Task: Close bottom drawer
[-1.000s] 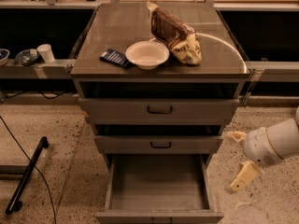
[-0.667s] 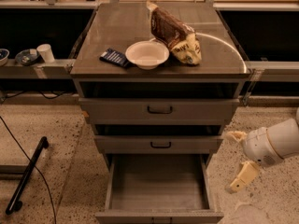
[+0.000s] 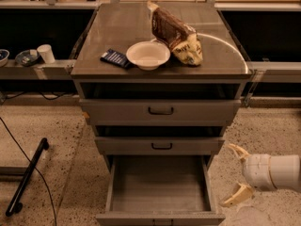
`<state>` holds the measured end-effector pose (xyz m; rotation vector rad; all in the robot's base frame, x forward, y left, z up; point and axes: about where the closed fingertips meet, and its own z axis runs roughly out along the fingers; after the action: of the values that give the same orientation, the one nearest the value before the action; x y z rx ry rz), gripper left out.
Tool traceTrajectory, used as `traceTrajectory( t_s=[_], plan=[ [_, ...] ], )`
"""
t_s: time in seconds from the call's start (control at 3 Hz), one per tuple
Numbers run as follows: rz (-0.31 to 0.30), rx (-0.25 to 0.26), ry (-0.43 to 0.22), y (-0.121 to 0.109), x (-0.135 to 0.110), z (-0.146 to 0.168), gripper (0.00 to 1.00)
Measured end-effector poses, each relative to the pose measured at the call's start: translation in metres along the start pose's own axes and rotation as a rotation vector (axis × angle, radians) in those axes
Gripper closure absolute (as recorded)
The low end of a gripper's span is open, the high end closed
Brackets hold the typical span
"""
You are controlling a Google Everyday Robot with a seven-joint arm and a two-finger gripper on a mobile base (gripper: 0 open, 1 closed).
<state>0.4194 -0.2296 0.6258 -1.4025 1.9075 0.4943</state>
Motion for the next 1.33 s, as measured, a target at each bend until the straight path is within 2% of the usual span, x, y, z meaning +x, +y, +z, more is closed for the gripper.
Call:
traceTrajectory(
  t_s=[0.33,0.67,1.0,1.33],
  plan=[
    [-0.037,0.151,-0.136,-0.022,0.029,0.001,0.0],
    [-0.11,0.176,-0.148,-0.028,0.037,0.002,0.0],
    [-0.126,0.166,-0.056,-0.034,0.05,0.01,0.0],
    [-0.235,0.154,0.074,-0.045,0.105,0.021,0.0]
  ],
)
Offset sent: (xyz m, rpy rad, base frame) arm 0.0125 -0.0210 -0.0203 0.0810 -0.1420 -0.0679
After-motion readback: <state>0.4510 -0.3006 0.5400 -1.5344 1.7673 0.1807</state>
